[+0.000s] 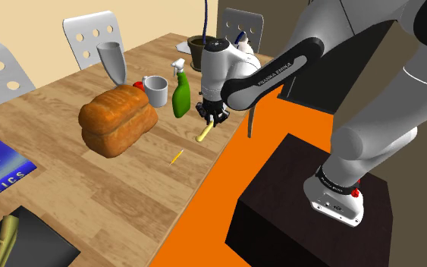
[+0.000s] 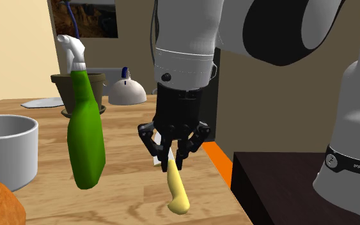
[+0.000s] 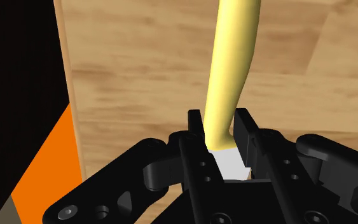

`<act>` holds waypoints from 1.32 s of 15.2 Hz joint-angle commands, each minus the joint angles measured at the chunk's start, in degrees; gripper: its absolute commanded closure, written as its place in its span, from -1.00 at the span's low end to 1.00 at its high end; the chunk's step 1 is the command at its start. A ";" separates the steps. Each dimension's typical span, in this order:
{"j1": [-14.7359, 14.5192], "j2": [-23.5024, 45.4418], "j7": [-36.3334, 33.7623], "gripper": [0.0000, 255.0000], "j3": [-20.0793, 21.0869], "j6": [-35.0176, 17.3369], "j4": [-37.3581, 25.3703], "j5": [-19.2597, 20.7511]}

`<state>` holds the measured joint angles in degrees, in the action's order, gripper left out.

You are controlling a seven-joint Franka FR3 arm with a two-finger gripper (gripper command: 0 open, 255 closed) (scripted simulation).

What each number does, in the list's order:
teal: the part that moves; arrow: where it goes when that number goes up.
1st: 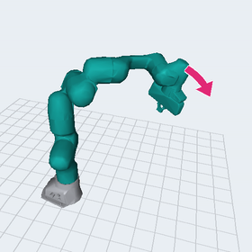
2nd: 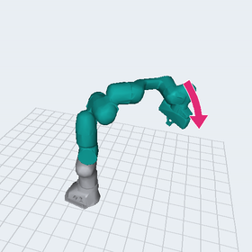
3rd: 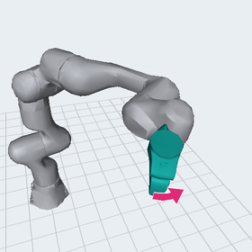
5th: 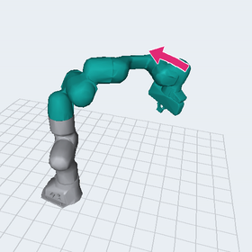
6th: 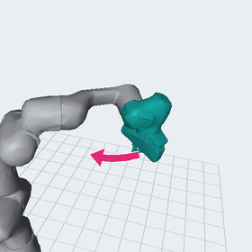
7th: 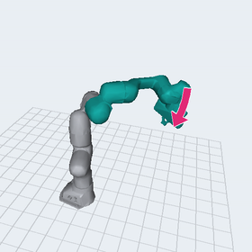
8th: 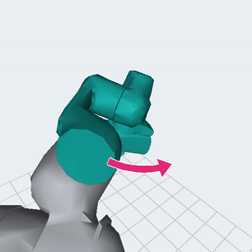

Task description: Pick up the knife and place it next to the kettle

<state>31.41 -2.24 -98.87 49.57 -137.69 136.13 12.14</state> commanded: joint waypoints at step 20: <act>-2.29 -10.47 9.94 1.00 -3.48 12.49 -5.94 -11.38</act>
<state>29.24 -12.17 -89.44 46.40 -126.01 130.59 1.23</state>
